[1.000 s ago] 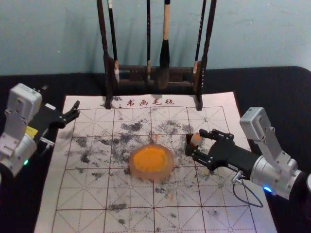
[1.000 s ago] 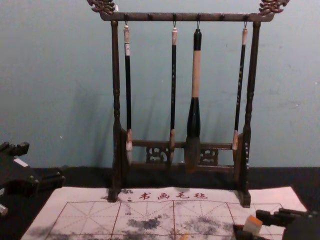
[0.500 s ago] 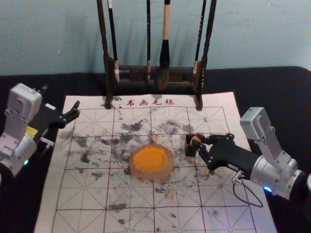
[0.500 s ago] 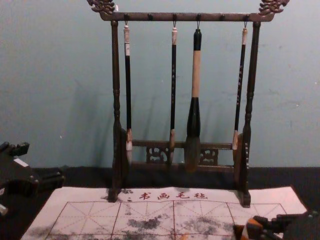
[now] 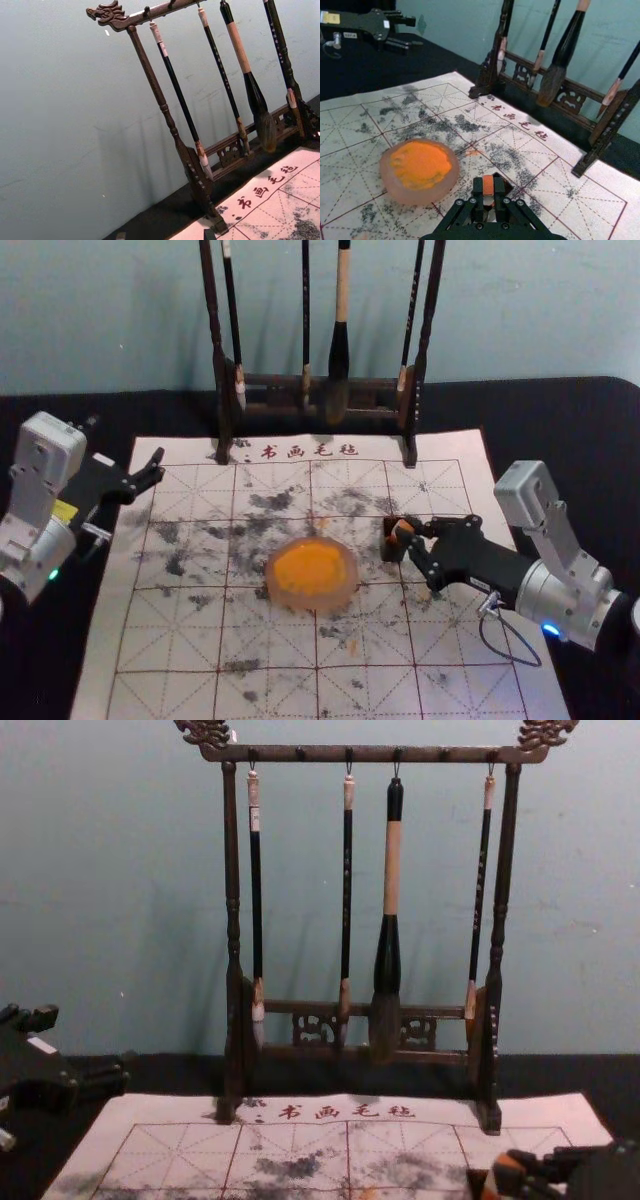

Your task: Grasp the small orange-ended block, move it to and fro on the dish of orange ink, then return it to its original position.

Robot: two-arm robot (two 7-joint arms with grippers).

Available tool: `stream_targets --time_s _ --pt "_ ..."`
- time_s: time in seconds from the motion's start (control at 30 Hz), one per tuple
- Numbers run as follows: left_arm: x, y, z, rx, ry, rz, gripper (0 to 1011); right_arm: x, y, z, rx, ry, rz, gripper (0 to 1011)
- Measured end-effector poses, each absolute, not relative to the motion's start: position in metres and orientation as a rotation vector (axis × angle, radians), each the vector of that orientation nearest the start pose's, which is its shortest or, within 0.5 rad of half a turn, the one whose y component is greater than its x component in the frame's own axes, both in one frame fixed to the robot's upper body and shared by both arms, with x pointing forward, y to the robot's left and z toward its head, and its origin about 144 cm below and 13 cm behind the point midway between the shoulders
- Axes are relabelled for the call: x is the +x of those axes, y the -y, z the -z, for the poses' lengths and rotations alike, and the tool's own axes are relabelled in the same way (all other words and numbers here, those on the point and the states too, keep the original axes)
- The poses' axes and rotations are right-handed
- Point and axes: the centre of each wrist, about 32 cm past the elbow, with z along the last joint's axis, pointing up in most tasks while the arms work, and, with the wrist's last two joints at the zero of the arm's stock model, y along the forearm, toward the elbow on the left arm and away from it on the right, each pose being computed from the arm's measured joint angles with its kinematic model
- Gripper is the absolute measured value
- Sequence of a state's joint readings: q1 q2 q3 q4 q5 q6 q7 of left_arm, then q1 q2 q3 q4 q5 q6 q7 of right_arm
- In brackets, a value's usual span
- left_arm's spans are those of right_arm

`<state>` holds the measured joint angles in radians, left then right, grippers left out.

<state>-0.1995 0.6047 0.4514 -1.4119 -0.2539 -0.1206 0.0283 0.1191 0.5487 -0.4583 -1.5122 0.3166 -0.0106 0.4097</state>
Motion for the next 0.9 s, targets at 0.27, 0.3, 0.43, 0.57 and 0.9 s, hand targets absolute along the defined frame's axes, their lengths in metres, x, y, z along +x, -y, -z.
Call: stream_targets --time_s 0.27,0.3,0.43,0.57,0.9 --pt "0.489 -0.31 -1.14 0.304 0.285 -1.248 1001 0.466 0.269 -1.145 -0.244 0.061 0.797 114" --pt "0.489 -0.31 -1.14 0.304 0.285 -1.248 1001 0.466 0.269 -1.146 -0.241 0.062 0.799 114" --pt "0.489 -0.31 -1.14 0.304 0.285 -1.248 1001 0.465 0.271 -1.158 -0.227 0.065 0.805 114" --pt "0.489 -0.31 -1.14 0.304 0.285 -1.248 1001 0.464 0.274 -1.174 -0.213 0.061 0.806 114" --pt "0.489 -0.31 -1.14 0.304 0.285 -1.248 1001 0.471 0.272 -1.2 -0.179 0.032 0.752 114"
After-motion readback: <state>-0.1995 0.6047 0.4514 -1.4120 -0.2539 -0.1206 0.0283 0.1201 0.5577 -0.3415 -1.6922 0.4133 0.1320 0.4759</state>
